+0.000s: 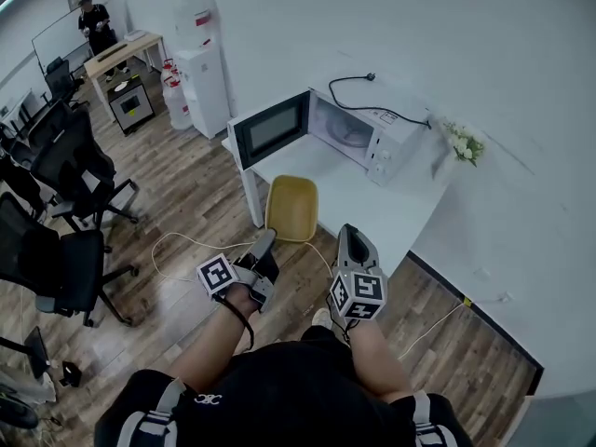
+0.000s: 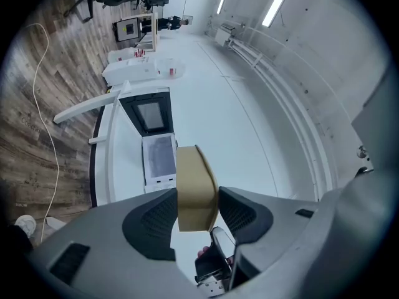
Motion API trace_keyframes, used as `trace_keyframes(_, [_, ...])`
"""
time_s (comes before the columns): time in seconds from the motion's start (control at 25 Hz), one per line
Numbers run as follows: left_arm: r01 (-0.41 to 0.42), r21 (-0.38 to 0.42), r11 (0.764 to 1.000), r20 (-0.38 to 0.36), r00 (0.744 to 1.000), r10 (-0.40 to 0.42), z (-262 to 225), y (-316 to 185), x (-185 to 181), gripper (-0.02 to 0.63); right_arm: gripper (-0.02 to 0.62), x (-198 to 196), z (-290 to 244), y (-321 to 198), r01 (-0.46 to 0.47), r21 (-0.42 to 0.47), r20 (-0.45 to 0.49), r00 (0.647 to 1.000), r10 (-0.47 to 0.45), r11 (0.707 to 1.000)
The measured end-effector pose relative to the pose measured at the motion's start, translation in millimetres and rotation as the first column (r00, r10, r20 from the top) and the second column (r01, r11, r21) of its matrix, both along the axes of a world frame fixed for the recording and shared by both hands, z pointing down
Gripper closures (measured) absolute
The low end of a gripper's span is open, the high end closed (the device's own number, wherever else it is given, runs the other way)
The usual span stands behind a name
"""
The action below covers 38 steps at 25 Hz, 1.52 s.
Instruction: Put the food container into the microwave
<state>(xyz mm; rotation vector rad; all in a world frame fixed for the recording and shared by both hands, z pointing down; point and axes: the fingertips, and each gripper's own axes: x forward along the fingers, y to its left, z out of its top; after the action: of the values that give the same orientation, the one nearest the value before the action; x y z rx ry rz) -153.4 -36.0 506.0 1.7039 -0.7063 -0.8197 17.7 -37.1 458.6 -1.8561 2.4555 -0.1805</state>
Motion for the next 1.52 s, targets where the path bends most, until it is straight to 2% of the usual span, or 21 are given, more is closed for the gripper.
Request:
trace_keyframes(0.64, [0.009,-0.022,1.000,0.020,1.000,-0.009,1.4,-192.4,88.9,0.387,0.591,77.5,3.5,-201.1,0.049,-0.033,0.018,0.999,-0.048,0.998])
trace_keyframes(0.88, [-0.001,-0.048,0.999,0.019,1.000,0.001,12.7,-245.3,119.6,0.387,0.591,104.4,11.2,-249.2,0.066,-0.063,0.021,0.998,-0.065,0.996])
trace_keyframes(1.08, [-0.010,-0.083,0.996,0.018,1.000,0.011,27.1,-278.7,129.2,0.387,0.591,119.0,17.6,-273.7,0.068,-0.085,0.008,0.998,-0.067,0.994])
trace_keyframes(1.32, [-0.104,-0.085,0.991,0.023,0.994,0.106,44.6,-321.5,137.4,0.387,0.591,132.4,31.4,-294.0,0.031,-0.119,-0.016,0.999,-0.033,0.992])
trace_keyframes(1.52, [-0.194,-0.075,0.978,0.022,0.980,0.196,61.8,-363.7,135.2,0.387,0.591,142.6,35.2,-309.1,-0.041,-0.113,-0.051,0.998,0.036,0.993])
